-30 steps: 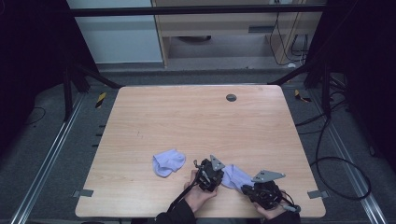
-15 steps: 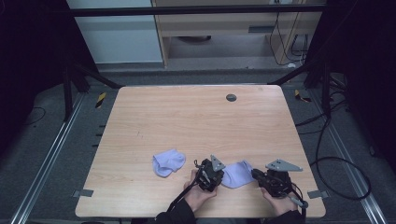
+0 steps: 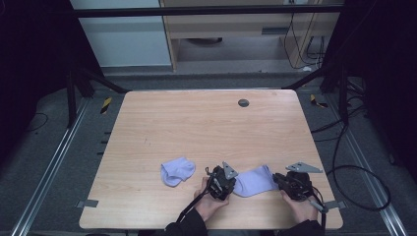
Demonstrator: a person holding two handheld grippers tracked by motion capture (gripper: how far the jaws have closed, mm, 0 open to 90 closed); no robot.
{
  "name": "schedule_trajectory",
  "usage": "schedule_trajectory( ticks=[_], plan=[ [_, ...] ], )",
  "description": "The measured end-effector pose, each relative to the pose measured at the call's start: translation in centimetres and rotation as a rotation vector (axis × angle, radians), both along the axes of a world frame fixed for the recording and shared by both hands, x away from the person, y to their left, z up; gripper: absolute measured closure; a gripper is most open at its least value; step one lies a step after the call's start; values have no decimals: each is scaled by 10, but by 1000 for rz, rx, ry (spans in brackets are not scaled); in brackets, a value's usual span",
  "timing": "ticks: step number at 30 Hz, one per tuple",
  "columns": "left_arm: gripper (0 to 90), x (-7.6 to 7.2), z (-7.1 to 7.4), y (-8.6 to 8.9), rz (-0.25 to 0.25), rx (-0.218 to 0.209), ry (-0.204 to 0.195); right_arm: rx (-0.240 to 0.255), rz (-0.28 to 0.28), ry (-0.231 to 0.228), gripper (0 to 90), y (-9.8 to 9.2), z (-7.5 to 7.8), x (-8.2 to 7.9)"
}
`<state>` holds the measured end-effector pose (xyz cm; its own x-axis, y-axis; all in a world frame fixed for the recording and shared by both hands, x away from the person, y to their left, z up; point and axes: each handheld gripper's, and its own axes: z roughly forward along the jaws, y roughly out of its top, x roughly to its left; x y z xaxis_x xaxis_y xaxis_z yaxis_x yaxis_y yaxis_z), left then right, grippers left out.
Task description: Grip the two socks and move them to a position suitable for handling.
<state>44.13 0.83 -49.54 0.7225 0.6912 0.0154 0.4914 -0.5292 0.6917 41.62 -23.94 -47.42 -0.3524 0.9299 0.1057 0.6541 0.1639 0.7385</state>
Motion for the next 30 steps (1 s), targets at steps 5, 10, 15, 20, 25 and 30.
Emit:
schedule_trajectory(
  ticks=[5,10,15,20,25,30],
  plan=[
    [875,2,0,-1,9,-1,-7,-61,-31,-18,763,-4,-5,4],
    [775,3,3,2,14,-17,-9,-84,-64,-69,680,-10,-5,4],
    [664,3,11,9,17,-42,-25,-61,-75,-113,623,-12,0,3],
    [551,5,22,21,15,-71,-29,-41,-63,-130,570,-11,3,4],
    [453,8,32,38,2,-90,-27,-24,-48,-133,518,-9,6,6],
    [403,9,44,61,23,-104,-43,-15,-26,-139,469,-5,8,8]
  ],
)
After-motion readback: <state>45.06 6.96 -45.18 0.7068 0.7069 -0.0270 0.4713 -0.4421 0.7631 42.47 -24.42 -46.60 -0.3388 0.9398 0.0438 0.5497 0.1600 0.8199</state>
